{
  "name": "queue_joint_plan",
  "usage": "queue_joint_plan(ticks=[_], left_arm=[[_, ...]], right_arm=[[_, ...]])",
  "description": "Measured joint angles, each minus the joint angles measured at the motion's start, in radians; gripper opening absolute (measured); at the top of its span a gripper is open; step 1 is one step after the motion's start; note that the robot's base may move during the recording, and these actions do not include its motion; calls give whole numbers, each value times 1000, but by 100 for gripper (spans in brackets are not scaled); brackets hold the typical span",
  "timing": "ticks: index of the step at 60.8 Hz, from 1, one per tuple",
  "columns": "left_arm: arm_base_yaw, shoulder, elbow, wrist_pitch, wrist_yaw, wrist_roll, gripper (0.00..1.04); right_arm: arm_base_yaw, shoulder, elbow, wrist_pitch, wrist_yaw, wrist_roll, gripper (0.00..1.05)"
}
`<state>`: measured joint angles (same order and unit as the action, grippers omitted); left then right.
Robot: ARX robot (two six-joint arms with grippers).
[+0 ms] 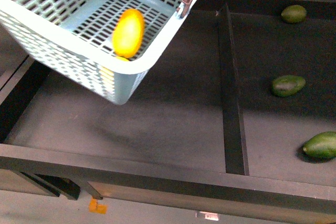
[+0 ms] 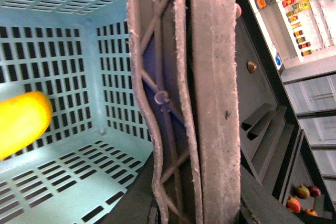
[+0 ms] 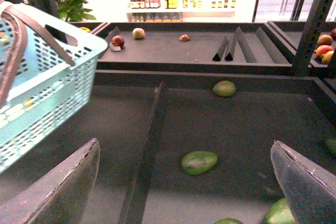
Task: Pick lemon and mango into basket
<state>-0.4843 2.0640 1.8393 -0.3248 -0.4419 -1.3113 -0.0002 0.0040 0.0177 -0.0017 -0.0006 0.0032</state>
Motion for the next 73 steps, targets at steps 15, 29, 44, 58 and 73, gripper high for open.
queue_joint_plan(ticks=[15,29,44,58,73], left_arm=[[96,316,385,-105,110,-102,18],[161,624,822,-328,125,-159,18],[193,722,920,-346,209,-259,18],[179,768,1011,-446,241,-277,18],[165,771,1035,-512,239,-297,18]], right_arm=[[0,0,0,0,0,0,96],[0,0,0,0,1,0,96],[0,0,0,0,0,0,96],[0,0,0,0,0,0,96],[0,0,0,0,1,0,96]])
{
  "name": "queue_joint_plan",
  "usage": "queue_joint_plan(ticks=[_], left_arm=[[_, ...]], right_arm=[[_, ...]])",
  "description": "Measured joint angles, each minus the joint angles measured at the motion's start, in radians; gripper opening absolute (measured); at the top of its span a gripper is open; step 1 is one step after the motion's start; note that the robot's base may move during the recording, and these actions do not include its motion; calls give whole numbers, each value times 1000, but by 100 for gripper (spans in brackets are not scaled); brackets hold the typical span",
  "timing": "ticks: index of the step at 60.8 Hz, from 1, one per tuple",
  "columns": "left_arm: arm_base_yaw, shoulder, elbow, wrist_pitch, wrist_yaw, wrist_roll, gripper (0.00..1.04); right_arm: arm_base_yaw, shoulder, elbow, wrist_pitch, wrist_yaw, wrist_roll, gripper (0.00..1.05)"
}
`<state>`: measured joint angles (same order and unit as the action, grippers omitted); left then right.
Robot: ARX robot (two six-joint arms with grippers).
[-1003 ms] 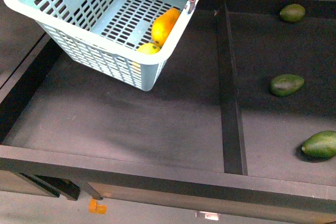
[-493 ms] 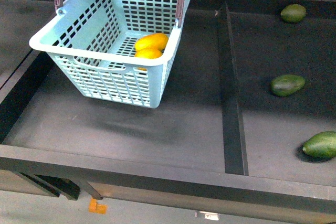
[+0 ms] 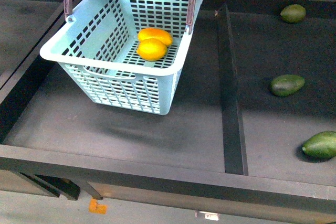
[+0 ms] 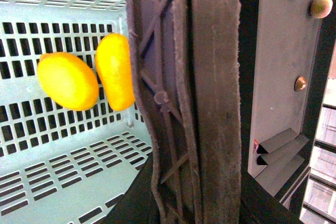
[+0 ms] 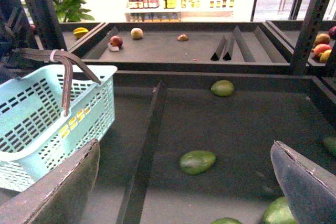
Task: Pick lemon and mango into basket
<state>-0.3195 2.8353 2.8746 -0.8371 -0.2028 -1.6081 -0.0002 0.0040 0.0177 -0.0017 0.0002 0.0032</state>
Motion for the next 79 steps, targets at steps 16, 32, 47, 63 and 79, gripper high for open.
queue_joint_plan(ticks=[16,32,47,63,79], left_arm=[[-2,-187,-315,148,-48,-41,56],[-1,-602,-835,206,-174,-56,99],[33,-808,-1372,928,-60,576,74],[148,-1199,-2153,1785,23,1529,17],[203,-1413,-2472,1853,93,1590,4]], right_arm=[[0,0,0,0,0,0,96],[0,0,0,0,0,0,96],[0,0,0,0,0,0,96],[0,0,0,0,0,0,96],[0,0,0,0,0,0,96]])
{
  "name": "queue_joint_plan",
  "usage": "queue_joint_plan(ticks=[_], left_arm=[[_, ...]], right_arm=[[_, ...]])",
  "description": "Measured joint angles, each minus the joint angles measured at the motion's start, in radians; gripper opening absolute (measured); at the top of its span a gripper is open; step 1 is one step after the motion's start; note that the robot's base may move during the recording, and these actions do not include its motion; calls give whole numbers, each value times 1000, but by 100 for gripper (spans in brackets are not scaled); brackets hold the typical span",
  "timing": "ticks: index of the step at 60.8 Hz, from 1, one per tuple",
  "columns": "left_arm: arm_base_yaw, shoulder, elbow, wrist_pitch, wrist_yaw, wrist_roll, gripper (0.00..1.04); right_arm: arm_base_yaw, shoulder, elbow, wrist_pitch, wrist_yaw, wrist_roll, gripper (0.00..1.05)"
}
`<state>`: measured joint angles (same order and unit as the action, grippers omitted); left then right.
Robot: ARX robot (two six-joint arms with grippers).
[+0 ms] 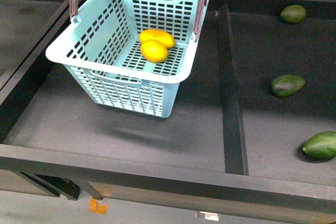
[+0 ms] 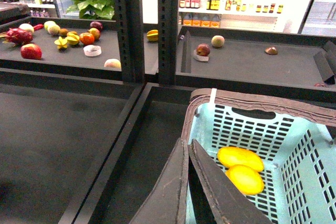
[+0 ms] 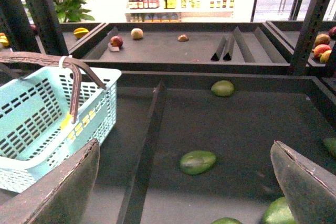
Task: Pick lemon and mango into basket
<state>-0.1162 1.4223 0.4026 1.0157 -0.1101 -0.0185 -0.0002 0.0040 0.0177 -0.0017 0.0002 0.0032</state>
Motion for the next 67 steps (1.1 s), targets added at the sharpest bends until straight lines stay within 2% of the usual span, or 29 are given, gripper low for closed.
queue_joint_plan(ticks=[18,21,27,44,67], left_arm=[[48,-232,-206,-29,48,4,4],[85,-274,-231,-48,100,6,4],[113,-304,-294,-10,104,7,4],[113,-608,-374,-243,110,7,4],[113,-907,-388,-508,110,8,4]], right_arm=[[0,0,0,0,0,0,96],[0,0,0,0,0,0,96],[0,0,0,0,0,0,96],[0,0,0,0,0,0,96],[0,0,0,0,0,0,96]])
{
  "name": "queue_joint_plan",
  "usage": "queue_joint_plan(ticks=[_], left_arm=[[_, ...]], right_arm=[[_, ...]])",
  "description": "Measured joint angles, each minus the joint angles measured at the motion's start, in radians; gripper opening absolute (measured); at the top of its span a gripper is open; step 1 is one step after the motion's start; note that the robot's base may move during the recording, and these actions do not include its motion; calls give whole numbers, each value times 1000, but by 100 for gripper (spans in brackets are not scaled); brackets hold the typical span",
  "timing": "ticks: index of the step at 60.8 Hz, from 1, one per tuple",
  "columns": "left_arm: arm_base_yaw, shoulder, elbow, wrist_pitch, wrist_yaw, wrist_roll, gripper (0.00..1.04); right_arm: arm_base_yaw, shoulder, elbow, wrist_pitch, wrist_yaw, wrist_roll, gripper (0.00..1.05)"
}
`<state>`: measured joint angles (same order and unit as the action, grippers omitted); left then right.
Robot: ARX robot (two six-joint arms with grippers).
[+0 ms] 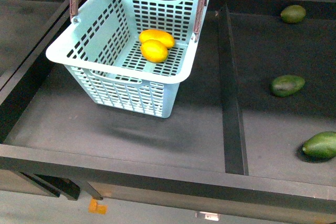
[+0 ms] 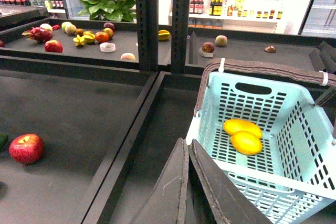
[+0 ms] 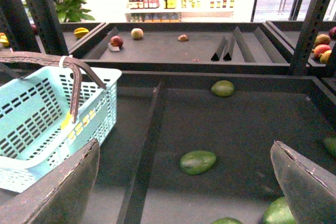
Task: Pick lemon and mango into basket
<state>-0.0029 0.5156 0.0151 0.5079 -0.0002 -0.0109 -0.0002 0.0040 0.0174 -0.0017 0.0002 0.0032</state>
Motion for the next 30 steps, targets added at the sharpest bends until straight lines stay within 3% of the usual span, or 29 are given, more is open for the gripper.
queue_joint_plan(ticks=[30], left_arm=[[0,-287,0,-278,0,0,4]], right_arm=[[0,0,0,0,0,0,96]])
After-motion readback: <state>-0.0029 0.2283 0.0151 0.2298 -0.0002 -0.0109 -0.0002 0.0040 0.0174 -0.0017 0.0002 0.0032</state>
